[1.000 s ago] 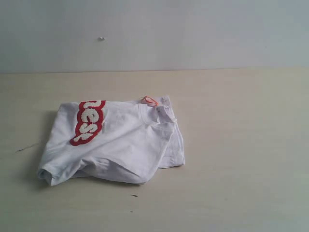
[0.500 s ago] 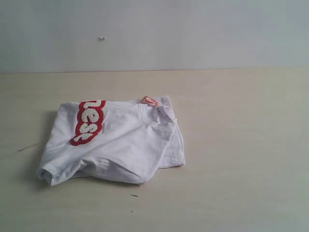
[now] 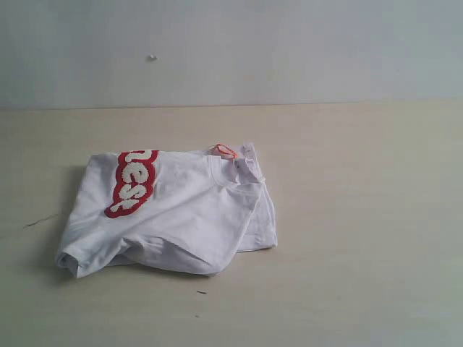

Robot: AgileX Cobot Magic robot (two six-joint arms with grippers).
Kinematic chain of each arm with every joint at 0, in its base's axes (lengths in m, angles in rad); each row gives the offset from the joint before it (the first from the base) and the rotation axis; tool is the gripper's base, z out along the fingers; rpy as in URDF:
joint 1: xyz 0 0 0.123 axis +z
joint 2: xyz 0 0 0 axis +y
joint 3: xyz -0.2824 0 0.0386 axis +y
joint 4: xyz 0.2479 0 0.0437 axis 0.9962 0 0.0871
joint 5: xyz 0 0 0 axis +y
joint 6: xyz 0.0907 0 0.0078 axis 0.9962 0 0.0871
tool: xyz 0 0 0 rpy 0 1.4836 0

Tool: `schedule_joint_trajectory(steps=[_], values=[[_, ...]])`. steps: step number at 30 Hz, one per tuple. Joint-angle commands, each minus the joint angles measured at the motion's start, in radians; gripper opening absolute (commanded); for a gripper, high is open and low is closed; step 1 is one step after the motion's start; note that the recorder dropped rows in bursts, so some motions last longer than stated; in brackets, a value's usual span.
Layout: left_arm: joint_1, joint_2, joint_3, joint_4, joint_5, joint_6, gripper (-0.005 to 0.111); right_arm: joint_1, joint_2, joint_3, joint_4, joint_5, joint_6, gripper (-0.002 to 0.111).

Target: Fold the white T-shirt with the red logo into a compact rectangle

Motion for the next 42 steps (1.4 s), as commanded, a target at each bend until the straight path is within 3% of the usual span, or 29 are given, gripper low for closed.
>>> schedule_joint_trajectory(steps=[1,5,11,13,16,20,22,25,29,37,42], values=[[0.075,-0.002,0.011,0.230,-0.029,-0.298,0.000,-0.003,-0.003,0.007,-0.002,0.003,0.001,0.000],[0.123,-0.002,0.070,0.258,-0.093,-0.316,0.000,-0.003,-0.003,0.007,-0.002,0.003,0.001,0.000],[0.121,-0.002,0.223,0.291,-0.272,-0.446,0.000,-0.003,-0.003,0.007,-0.002,0.003,0.001,0.000],[0.121,-0.002,0.289,0.349,-0.325,-0.473,0.000,-0.003,-0.003,0.007,-0.002,0.003,0.001,0.000],[0.103,-0.002,0.409,0.671,-0.417,-0.774,0.000,-0.003,-0.003,0.007,-0.002,0.003,0.001,0.000],[0.097,-0.002,0.574,0.640,-0.664,-0.782,0.000,-0.003,-0.003,0.007,-0.002,0.003,0.001,0.000],[0.090,-0.002,0.574,0.630,-0.638,-0.750,0.000,-0.003,-0.003,0.007,-0.002,0.003,0.001,0.000],[0.059,-0.002,0.574,0.424,-0.589,-0.396,0.000,-0.003,-0.003,0.007,-0.002,0.003,0.001,0.000],[0.058,-0.002,0.574,0.432,-0.448,-0.233,0.000,-0.003,-0.003,0.007,-0.002,0.003,0.001,0.000],[0.058,-0.002,0.574,0.442,-0.170,-0.037,0.000,-0.003,-0.003,0.007,-0.002,0.003,0.001,0.000],[0.058,-0.002,0.574,0.430,-0.167,-0.035,0.000,-0.003,-0.003,0.007,-0.002,0.003,0.001,0.000]])
